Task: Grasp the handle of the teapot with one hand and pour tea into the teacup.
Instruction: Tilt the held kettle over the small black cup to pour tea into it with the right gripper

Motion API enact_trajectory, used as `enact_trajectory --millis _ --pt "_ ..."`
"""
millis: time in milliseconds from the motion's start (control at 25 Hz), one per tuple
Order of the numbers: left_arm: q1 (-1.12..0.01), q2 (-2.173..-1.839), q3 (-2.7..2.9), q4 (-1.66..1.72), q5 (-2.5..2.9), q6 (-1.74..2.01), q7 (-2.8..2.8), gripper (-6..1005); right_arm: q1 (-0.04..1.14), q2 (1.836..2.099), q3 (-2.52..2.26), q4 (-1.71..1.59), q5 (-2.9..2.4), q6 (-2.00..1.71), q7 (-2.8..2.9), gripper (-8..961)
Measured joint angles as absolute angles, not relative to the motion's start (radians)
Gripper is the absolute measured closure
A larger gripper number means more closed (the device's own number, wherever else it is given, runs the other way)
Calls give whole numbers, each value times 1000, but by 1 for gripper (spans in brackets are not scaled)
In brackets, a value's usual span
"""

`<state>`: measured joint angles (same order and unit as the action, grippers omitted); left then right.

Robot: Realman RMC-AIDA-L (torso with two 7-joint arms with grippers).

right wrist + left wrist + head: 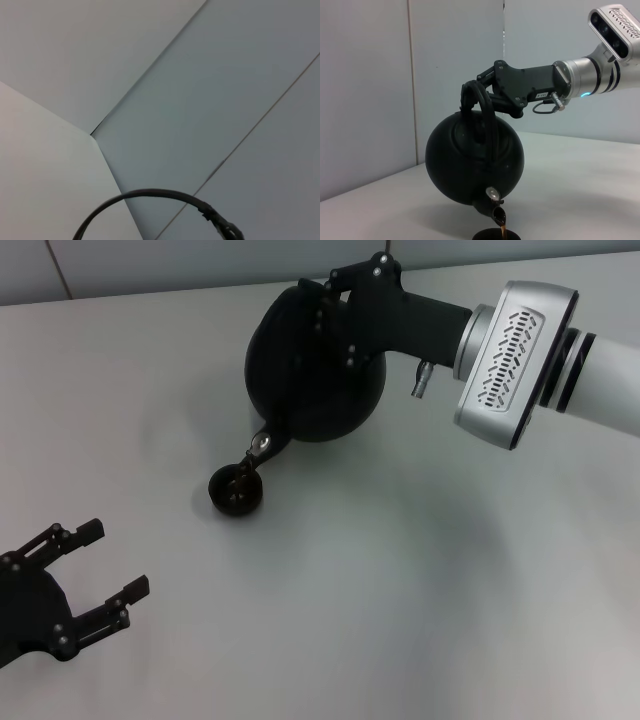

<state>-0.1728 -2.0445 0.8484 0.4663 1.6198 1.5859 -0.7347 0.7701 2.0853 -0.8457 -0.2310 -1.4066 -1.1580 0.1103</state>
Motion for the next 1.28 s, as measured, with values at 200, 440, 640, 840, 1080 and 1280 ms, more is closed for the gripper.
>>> enact_trajectory --millis 200,440,640,840,1080,1280 --pt "-169 -2045 848 466 1620 1586 -735 191 771 2086 -843 -232 -1399 -1156 162 875" --pt "-167 -2042 848 466 1620 1590 -735 192 768 2085 -846 -233 -1401 -1124 310 876" --pt "-167 -2040 848 466 1620 1592 -736 192 754 2084 -841 -230 -1398 -1113 451 876" --pt "-167 -2042 848 466 1620 1592 -736 191 730 2083 -834 -231 -1389 -1119 593 875" --pt "-170 -2042 848 466 1621 1592 -736 192 700 2084 -833 -192 -1289 -1125 682 875" --pt "-171 -2042 848 466 1621 1593 -736 192 668 2084 -831 -192 -1261 -1141 702 876"
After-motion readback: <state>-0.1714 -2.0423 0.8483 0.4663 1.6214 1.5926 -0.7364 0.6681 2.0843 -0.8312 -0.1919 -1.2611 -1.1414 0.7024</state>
